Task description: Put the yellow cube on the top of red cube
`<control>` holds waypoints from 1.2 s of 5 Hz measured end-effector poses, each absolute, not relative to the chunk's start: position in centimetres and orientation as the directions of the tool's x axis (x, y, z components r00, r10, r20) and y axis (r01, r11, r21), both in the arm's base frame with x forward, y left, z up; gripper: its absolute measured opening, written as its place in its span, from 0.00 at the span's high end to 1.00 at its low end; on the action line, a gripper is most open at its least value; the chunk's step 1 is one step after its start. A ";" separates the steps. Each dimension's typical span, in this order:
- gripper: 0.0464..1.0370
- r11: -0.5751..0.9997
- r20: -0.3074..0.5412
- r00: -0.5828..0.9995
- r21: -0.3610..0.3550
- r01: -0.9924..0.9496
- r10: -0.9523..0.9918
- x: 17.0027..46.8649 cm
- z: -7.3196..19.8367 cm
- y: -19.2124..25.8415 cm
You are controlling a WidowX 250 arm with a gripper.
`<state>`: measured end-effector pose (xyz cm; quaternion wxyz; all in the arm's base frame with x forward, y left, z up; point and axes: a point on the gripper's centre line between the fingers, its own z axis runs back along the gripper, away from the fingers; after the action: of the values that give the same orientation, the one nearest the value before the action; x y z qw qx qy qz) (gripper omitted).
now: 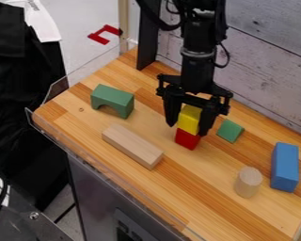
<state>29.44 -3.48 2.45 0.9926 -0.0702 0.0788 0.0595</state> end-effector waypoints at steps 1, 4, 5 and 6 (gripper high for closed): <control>0.04 0.979 -0.165 0.978 -0.137 -0.151 0.127 29.5 2.4 -3.6; 0.04 0.976 -0.029 0.981 -0.099 -0.195 0.193 30.3 10.8 -2.3; 0.04 0.969 -0.023 0.973 -0.096 -0.229 0.228 30.5 10.7 -1.4; 0.04 0.952 -0.040 0.957 -0.091 -0.291 0.288 30.4 9.1 0.8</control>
<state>30.39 0.79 9.14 0.9880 -0.0478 0.0131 0.1465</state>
